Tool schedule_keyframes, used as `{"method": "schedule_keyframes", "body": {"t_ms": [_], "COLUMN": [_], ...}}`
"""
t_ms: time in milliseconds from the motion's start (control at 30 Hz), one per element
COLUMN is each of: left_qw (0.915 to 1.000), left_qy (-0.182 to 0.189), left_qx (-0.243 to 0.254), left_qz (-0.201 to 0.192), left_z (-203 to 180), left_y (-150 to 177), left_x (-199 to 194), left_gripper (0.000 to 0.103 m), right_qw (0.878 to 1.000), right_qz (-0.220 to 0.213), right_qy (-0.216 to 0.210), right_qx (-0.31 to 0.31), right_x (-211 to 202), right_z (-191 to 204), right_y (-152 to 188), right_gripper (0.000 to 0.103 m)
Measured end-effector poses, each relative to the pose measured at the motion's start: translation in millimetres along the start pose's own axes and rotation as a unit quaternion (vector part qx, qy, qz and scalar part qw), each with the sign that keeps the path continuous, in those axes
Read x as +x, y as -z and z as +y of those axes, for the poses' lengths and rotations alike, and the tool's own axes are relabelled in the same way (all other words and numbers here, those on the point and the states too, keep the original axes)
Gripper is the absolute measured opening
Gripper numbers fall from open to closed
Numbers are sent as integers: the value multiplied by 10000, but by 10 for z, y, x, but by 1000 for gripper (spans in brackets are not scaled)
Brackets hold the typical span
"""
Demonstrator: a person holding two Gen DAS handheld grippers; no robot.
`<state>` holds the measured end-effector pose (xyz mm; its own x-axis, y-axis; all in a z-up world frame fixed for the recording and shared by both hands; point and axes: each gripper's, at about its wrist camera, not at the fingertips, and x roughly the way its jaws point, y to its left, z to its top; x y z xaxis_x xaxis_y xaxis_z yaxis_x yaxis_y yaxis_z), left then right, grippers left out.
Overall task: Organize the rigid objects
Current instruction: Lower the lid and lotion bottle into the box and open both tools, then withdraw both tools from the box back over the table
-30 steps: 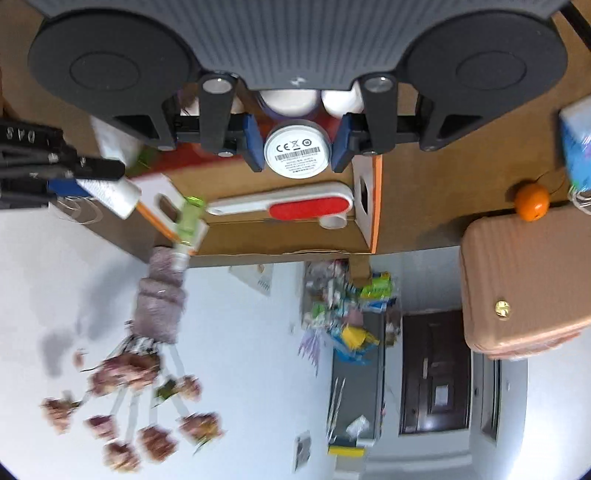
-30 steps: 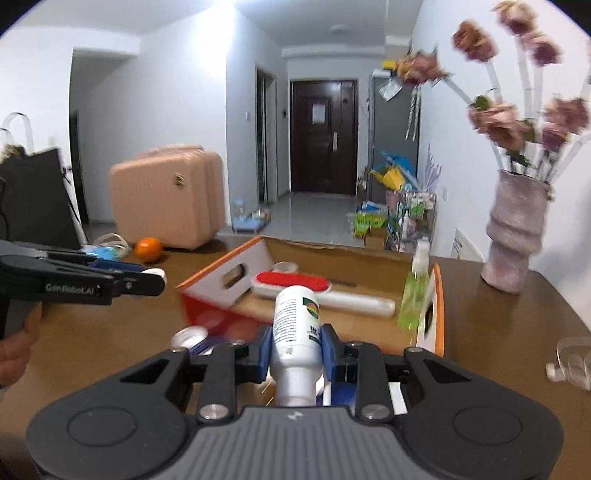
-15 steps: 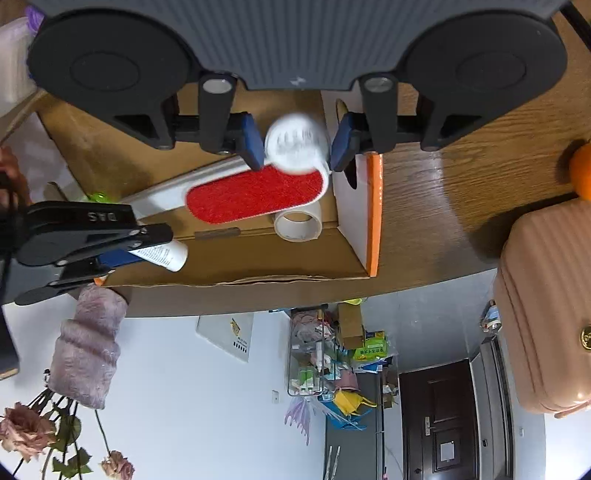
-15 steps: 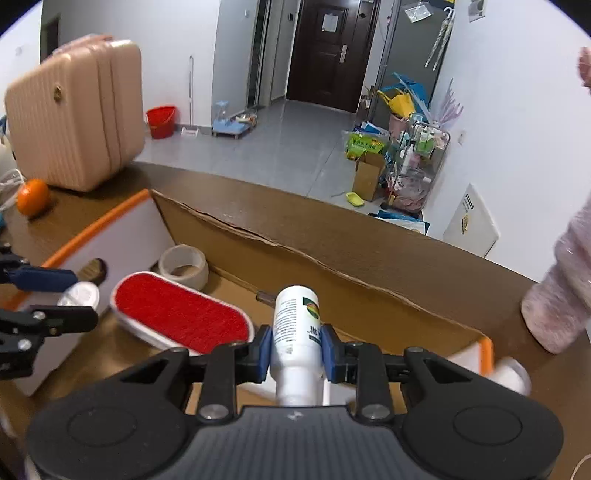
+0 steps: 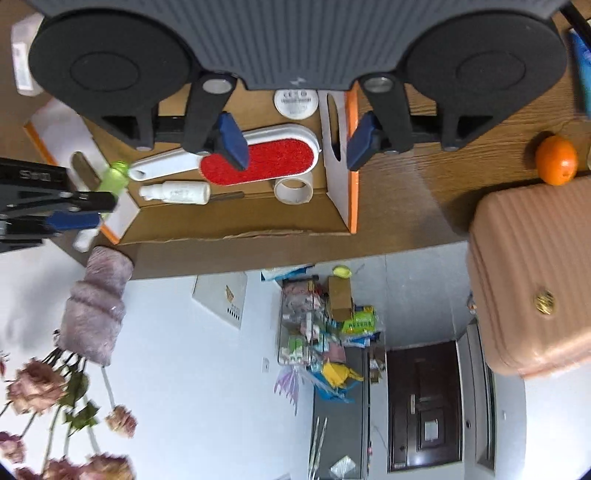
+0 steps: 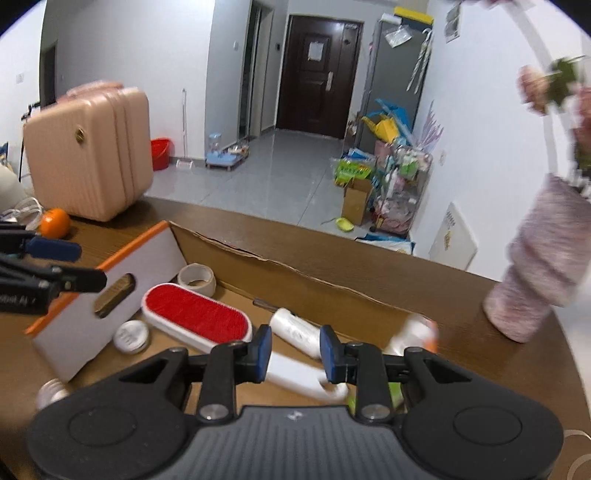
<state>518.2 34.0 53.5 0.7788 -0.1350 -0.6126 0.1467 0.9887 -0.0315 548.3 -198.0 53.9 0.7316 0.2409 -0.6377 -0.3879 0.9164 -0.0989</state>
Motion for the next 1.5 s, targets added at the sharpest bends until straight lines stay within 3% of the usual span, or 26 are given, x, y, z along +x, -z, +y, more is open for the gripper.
{"method": "schedule_keyframes", "body": {"t_ms": [67,167,267,400,600,733,867,1033,1233,1500], "left_qw": [9999,9996,9992,9981,9926,9930,9944,9957,9957,9978], "left_qy": [23,64,-66,64,-37,-357,-543,-456,-395,-267], "left_qx": [-52,-158,-60,-72,-147,46,309,267,265,211], "left_qz": [-100,-203,-398,-601,-1203,-1126,-854,-759,-798,-572], "left_z": [-15,-36,-126,-247,-462,-656,-775,-801,-818,-783], "left_y": [67,266,584,1018,1803,2287,2674,2754,2737,2631], "left_x": [-278,-676,-1123,-1654,-2393,-2674,-2771,-2770,-2744,-2449], "left_gripper": [66,70,72,78,87,88,88,88,88,88], "right_qw": [9999,9990,9966,9945,9916,9910,9913,9927,9922,9926], "right_qz": [-138,-395,-701,-985,-1257,-1297,-1155,-1018,-1049,-922], "right_qy": [-2,65,44,143,70,19,-163,-84,-5,-54], "right_qx": [82,216,432,327,291,331,615,635,679,783], "right_x": [-356,-884,-1402,-1945,-2483,-2677,-2772,-2809,-2832,-2602], "right_z": [-13,-3,26,279,827,1153,1296,1399,1376,1304], "right_y": [111,352,691,1201,2012,2472,2867,3054,3072,2959], "right_gripper": [29,41,43,52,60,60,60,60,60,60]}}
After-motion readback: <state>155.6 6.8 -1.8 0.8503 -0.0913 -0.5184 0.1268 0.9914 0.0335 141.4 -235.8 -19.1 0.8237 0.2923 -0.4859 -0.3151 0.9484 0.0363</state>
